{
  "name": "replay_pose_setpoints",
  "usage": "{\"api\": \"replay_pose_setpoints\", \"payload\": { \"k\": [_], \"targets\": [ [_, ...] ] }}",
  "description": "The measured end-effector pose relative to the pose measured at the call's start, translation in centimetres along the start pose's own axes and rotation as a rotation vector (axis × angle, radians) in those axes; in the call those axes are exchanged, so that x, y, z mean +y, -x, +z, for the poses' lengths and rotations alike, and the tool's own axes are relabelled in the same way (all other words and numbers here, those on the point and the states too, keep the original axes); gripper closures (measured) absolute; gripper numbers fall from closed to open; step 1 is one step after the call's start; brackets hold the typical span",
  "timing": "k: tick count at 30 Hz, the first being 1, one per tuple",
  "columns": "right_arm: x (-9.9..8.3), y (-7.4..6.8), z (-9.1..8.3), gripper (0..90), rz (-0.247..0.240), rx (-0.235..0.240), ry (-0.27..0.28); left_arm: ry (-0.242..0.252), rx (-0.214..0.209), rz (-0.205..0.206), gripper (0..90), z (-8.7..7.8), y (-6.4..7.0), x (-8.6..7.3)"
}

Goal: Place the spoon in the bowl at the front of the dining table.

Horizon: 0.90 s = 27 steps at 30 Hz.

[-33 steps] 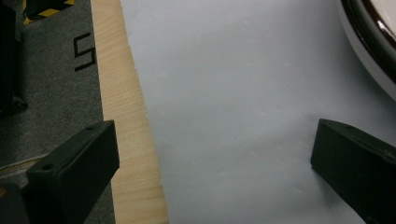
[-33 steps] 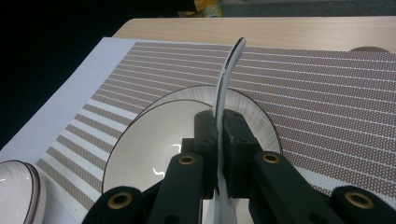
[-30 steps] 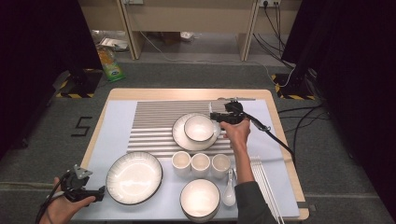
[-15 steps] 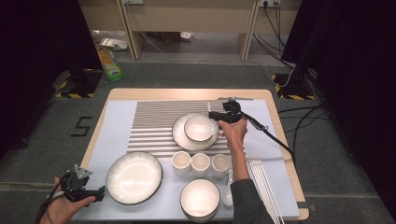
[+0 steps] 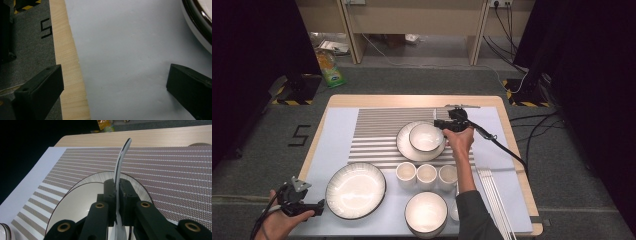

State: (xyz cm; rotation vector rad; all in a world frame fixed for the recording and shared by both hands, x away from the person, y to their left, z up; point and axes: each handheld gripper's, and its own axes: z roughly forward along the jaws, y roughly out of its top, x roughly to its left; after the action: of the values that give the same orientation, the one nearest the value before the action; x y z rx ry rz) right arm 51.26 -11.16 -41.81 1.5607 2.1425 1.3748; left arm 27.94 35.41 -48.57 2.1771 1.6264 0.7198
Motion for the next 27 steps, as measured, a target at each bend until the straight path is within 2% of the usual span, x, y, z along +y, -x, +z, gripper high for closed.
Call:
{"api": "replay_pose_setpoints", "payload": {
  "k": [13,27],
  "targets": [
    [-0.15,-0.07,0.4,84.9,0.01,0.0,-0.001,0.001,0.002,0.0,0.1,0.0,0.01,-0.01],
    [-0.49,-0.18,0.76,84.8,-0.001,-0.002,-0.011,0.002,0.002,0.0,0.0,0.0,0.01,-0.01]
  ]
}}
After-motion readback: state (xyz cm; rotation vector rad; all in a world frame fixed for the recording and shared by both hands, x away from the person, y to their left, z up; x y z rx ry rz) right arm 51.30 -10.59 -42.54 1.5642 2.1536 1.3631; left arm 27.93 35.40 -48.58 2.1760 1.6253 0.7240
